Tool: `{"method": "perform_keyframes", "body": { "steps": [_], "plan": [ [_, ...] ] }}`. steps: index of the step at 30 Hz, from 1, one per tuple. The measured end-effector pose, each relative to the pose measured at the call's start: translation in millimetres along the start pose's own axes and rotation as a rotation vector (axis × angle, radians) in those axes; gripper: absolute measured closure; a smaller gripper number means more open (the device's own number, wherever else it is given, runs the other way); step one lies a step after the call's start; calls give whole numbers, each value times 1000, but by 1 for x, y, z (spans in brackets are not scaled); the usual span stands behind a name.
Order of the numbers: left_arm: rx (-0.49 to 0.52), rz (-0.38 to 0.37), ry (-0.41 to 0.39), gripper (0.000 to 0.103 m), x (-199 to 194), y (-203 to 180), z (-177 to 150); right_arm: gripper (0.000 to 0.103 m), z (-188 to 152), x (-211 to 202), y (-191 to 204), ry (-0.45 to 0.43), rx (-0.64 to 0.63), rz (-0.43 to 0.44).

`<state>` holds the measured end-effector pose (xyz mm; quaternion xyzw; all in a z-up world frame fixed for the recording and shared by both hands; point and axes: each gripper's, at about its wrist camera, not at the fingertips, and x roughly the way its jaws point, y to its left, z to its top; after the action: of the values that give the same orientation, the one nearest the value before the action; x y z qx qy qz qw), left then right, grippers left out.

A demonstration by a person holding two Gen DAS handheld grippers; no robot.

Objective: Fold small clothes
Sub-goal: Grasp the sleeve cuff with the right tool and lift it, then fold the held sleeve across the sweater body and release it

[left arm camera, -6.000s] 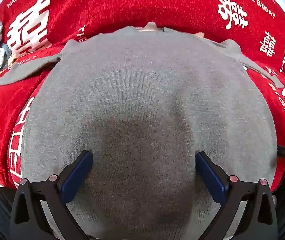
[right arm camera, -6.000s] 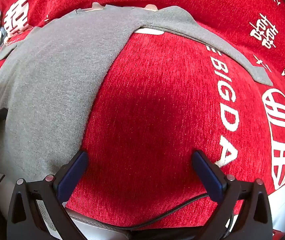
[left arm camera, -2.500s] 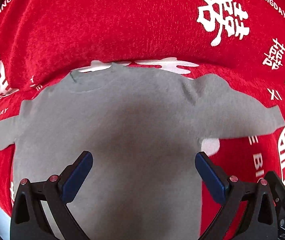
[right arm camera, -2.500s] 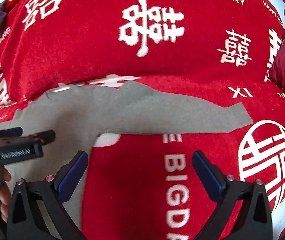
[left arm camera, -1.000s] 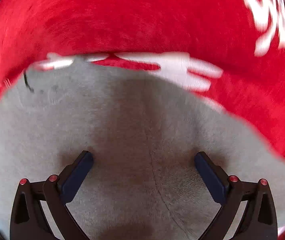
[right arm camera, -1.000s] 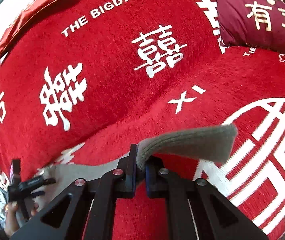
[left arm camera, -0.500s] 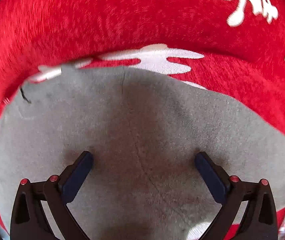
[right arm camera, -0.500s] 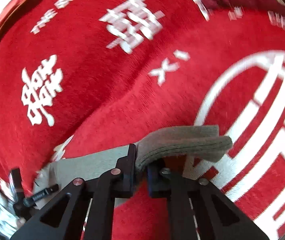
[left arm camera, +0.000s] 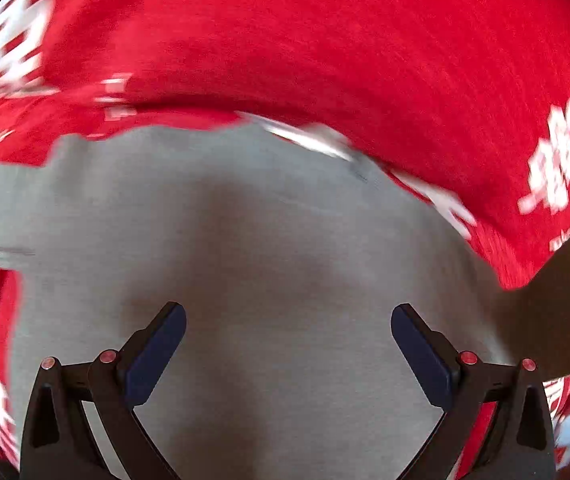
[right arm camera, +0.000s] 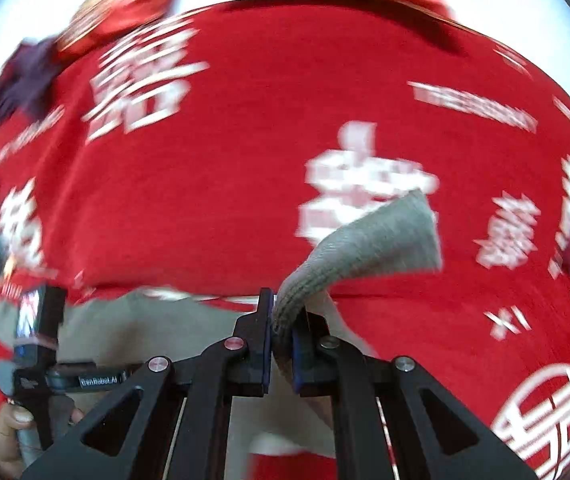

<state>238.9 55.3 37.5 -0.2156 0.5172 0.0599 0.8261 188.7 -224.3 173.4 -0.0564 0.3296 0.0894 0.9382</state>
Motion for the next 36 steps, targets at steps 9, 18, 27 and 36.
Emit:
{"method": "perform_keyframes", "body": {
  "steps": [9, 18, 27, 36],
  "plan": [
    [-258, 53, -29, 0, -37, 191, 4, 95, -49, 90, 228, 147, -362, 89],
    [-326, 11, -27, 0, -26, 227, -12, 95, -90, 144, 263, 271, -408, 4],
    [-293, -47, -4, 0, -23, 197, -17, 28, -68, 85, 215, 335, -193, 375],
    [-116, -149, 0, 0, -25, 106, -14, 24, -75, 94, 54, 434, 63, 154]
  ]
}}
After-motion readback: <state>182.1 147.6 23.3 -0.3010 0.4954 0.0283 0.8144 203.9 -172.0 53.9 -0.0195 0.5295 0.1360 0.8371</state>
